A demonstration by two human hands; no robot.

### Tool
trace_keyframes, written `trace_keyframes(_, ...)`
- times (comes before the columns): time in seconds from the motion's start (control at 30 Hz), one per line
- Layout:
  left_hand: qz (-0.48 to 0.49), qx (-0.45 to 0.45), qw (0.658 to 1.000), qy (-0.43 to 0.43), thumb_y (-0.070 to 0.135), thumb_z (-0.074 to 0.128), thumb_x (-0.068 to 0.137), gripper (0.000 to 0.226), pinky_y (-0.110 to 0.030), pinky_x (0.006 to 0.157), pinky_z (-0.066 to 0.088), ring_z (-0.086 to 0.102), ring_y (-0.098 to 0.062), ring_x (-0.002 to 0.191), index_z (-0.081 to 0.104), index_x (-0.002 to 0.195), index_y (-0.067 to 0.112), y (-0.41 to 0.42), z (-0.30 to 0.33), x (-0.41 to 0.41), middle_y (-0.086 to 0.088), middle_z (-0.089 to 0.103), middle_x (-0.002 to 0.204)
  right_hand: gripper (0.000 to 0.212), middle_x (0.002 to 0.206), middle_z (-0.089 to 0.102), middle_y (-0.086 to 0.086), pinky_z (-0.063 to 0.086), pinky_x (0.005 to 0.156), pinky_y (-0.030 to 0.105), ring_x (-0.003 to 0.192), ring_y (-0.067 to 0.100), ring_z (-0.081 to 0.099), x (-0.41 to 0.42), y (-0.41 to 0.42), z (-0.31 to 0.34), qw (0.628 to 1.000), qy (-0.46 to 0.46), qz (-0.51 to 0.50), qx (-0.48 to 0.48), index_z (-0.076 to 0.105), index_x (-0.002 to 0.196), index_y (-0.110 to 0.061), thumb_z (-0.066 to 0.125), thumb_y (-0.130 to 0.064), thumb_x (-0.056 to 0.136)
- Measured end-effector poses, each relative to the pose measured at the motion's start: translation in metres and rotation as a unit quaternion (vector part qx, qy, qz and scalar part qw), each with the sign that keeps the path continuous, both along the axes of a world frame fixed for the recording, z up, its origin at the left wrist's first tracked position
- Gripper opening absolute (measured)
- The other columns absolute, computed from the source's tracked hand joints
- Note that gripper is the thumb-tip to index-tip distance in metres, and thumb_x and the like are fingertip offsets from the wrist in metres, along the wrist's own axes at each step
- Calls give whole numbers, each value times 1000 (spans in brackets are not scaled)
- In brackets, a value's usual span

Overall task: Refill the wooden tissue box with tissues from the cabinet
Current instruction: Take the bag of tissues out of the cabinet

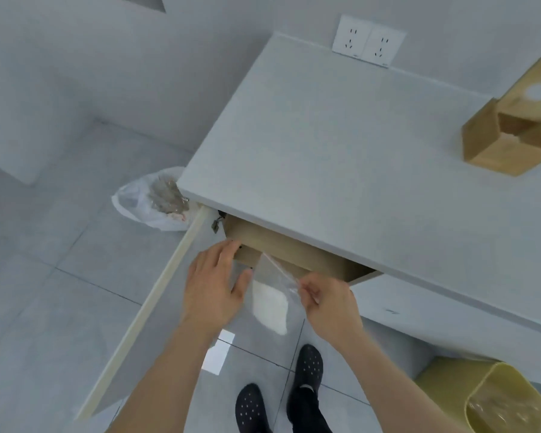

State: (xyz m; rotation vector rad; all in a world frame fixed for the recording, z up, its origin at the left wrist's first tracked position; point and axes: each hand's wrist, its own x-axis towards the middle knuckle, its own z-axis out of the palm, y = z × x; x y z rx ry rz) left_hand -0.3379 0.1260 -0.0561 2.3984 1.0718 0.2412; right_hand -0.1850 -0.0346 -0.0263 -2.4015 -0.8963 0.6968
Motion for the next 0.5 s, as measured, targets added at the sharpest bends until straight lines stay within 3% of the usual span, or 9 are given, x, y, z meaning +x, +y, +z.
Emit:
trace_keyframes(0.13, 119, -47, 992, -1, 58, 45, 97, 70, -51, 124, 24, 29, -29, 152, 29, 159, 29, 28, 15, -35, -6, 31, 166, 21, 74, 70, -3, 56, 69, 32, 73, 22, 67, -12, 13, 28, 996, 77, -19, -39, 68, 84, -32, 64, -15, 94)
trace_keyframes(0.23, 217, -113, 968, 47, 62, 44, 97, 77, -50, 128, 11, 13, -29, 158, 18, 162, 31, 38, 13, -60, -6, 16, 172, 20, 81, 74, -1, 55, 70, 30, 76, 20, 69, -18, 20, 40, 991, 116, -54, -39, 67, 79, -30, 64, -15, 93)
trace_keyframes(0.3, 269, -157, 946, 85, 70, 40, 94, 85, -50, 129, 6, 9, -29, 159, 10, 163, 31, 42, 6, -79, -7, 12, 172, 17, 82, 76, 3, 58, 72, 37, 75, 25, 69, -21, 24, 45, 986, 143, -68, -53, 66, 77, -23, 63, -15, 92)
trace_keyframes(0.4, 293, -243, 915, 136, 77, 35, 90, 96, -51, 125, 18, 27, -33, 153, 5, 164, 24, 43, -4, -99, -12, 26, 168, 14, 86, 74, 15, 62, 81, 53, 74, 30, 69, -24, 28, 50, 983, 153, -71, -69, 66, 83, -5, 58, -17, 87)
trace_keyframes(0.5, 275, -290, 901, 169, 80, 34, 88, 99, -51, 116, 34, 41, -35, 144, 16, 162, 17, 30, -7, -104, -12, 41, 158, 22, 90, 73, 18, 62, 82, 59, 85, 38, 72, -28, 28, 52, 983, 150, -83, -70, 65, 85, -4, 56, -24, 89)
